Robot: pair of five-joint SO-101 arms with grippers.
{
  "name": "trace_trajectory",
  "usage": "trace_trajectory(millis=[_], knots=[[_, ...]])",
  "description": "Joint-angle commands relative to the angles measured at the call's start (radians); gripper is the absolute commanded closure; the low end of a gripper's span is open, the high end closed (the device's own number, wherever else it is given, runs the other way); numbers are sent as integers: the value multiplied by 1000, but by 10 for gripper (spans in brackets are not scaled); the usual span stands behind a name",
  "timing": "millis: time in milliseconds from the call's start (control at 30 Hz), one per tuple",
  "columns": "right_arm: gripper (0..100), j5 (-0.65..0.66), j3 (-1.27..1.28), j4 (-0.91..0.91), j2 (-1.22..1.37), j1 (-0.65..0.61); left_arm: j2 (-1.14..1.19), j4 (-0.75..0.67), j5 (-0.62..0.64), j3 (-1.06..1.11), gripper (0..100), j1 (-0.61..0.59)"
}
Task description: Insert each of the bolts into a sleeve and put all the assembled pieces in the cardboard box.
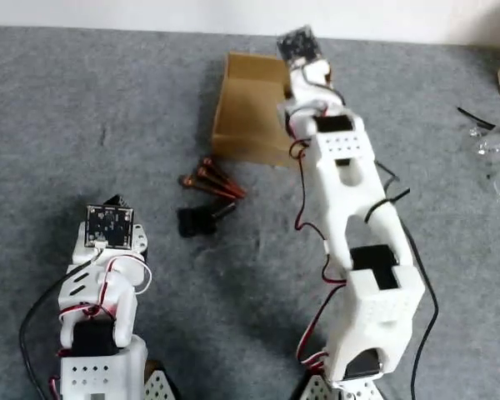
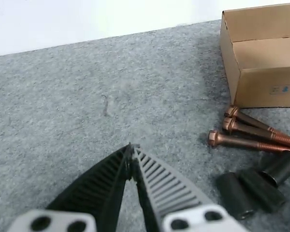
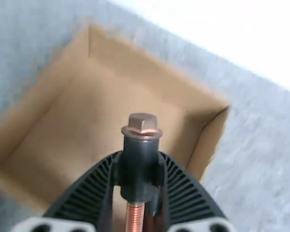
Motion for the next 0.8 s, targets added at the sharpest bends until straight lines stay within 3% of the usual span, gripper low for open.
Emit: trace_trajectory(millis=[0, 333, 433, 767], knots=[[992, 9, -85, -35, -31, -16, -5, -25, -8, 19, 992, 13], [992, 8, -54, -44, -21, -24, -5, -26, -8, 19, 992, 15], [992, 8, -50, -120, -7, -16, -4, -26, -8, 19, 992, 15], [992, 14, -76, -268, 305, 42, -4, -26, -8, 19, 992, 10]])
